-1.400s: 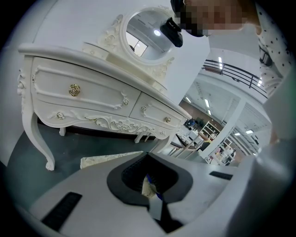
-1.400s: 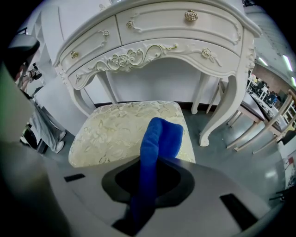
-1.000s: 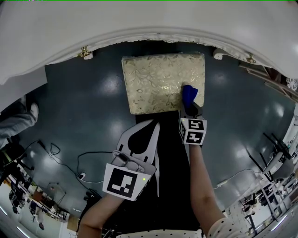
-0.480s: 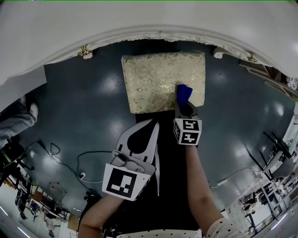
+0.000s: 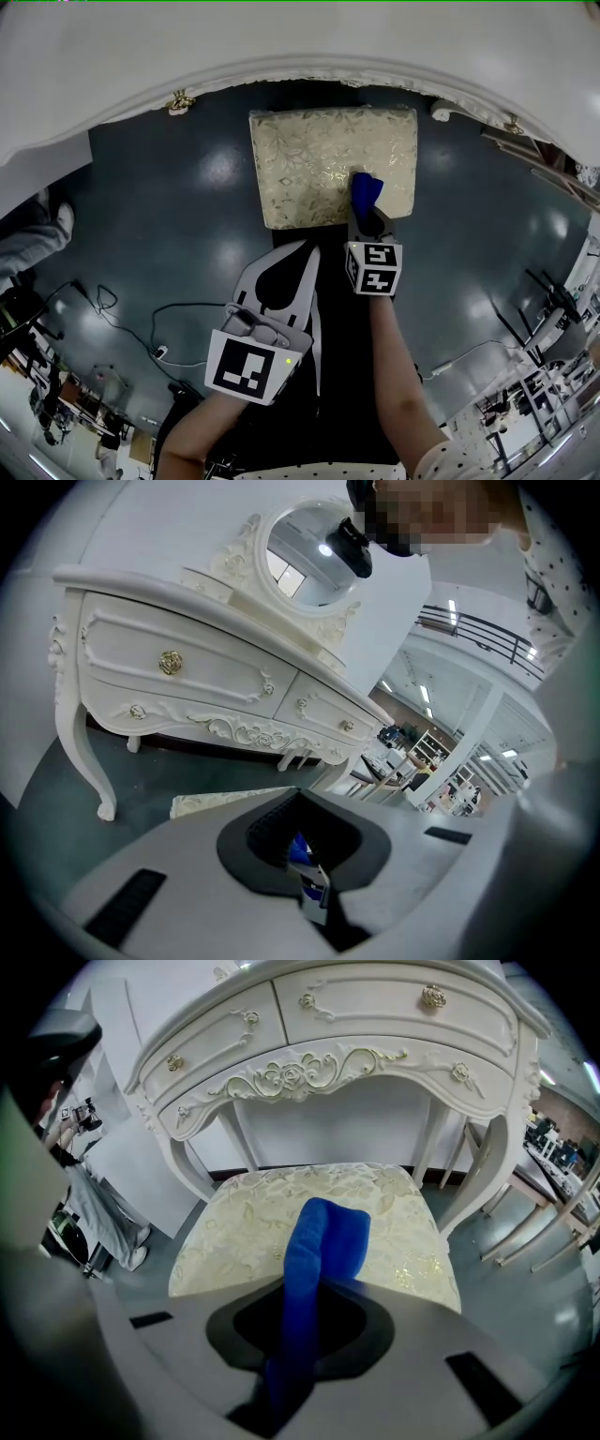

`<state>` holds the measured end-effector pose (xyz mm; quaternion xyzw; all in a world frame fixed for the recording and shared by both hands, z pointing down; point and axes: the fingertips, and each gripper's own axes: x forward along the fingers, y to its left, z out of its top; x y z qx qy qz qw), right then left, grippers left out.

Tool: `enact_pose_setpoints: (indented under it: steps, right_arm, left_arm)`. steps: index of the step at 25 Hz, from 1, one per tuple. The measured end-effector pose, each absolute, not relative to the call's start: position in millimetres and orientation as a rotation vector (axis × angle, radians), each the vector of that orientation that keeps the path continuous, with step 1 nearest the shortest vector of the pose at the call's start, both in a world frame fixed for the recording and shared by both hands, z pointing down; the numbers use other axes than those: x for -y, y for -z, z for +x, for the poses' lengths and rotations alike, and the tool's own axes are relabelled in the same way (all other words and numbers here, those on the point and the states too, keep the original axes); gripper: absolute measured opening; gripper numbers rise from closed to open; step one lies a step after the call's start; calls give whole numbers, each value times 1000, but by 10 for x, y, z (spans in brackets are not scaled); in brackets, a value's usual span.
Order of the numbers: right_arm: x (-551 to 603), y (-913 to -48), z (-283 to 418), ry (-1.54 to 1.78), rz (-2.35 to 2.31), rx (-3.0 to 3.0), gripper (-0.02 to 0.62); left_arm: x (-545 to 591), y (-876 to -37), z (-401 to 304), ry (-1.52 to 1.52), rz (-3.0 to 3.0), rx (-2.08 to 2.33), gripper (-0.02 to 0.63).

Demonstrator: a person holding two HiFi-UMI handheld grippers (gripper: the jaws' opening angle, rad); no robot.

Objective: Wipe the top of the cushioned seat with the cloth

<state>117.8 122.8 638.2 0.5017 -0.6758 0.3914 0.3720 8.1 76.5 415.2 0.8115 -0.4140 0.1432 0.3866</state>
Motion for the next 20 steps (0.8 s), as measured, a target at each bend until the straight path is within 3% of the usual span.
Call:
enact_pose_setpoints:
  steps: [20]
  right_arm:
    - [-1232,-6377,922,-1001,1250,1741,63]
  left_arm:
    - [-730,-4202,-128,-342,2028,1089,-2]
